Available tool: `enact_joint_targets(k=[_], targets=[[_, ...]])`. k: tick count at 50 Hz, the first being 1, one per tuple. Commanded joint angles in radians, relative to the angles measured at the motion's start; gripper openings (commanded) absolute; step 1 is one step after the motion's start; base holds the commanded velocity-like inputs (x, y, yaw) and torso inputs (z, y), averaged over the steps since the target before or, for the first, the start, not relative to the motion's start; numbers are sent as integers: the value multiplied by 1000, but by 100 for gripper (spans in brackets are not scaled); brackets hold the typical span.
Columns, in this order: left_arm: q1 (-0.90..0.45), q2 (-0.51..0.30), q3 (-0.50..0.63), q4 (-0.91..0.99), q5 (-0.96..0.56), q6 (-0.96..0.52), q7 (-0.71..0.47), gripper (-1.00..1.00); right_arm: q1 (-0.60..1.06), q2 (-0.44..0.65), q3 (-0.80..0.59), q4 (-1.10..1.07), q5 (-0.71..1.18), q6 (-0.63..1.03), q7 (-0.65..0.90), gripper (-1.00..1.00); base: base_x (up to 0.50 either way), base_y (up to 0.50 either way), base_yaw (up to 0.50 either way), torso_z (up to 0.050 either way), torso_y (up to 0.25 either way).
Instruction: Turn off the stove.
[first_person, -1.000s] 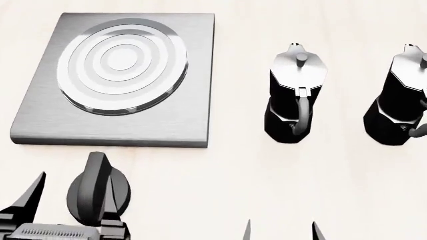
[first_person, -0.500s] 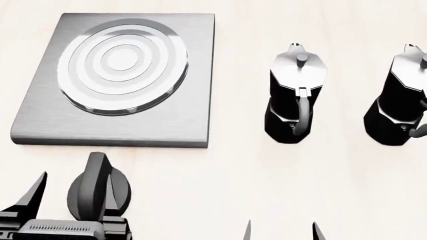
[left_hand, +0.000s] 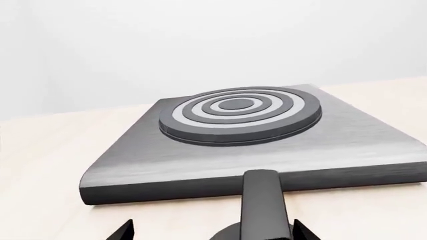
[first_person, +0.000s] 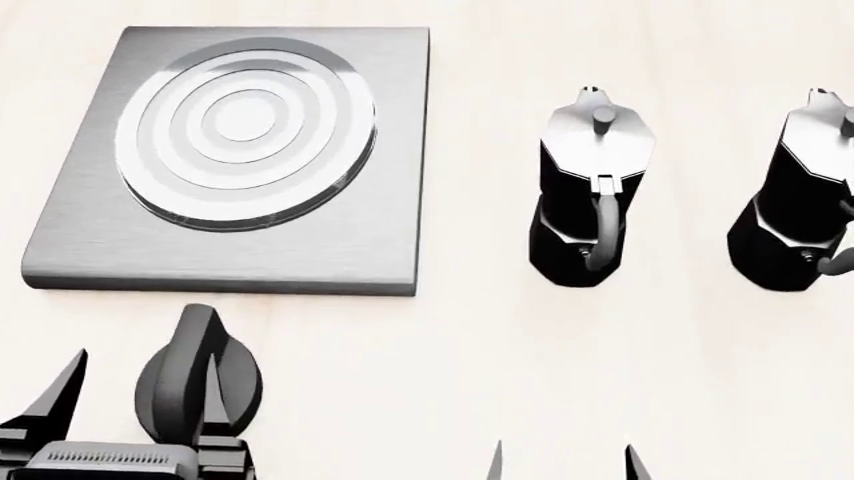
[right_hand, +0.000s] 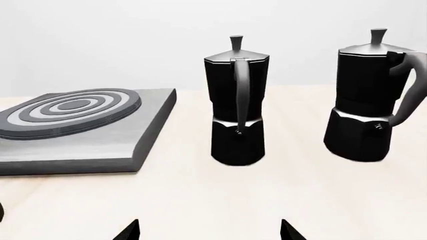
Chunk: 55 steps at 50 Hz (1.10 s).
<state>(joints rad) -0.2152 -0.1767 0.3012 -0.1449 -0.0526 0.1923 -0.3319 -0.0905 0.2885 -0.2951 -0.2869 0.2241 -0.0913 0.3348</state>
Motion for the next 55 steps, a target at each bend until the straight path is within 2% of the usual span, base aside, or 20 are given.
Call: enact_joint_targets(k=[1, 55], targets=[[25, -9, -13, 33, -28, -24, 10, 100, 0, -7, 8, -1, -2, 11, -7, 100, 0, 0, 0, 0, 0], [103, -76, -53, 152, -124, -97, -18, 100, 9, 7, -10, 5, 7, 5, 7, 100, 0, 0, 0, 0, 0]])
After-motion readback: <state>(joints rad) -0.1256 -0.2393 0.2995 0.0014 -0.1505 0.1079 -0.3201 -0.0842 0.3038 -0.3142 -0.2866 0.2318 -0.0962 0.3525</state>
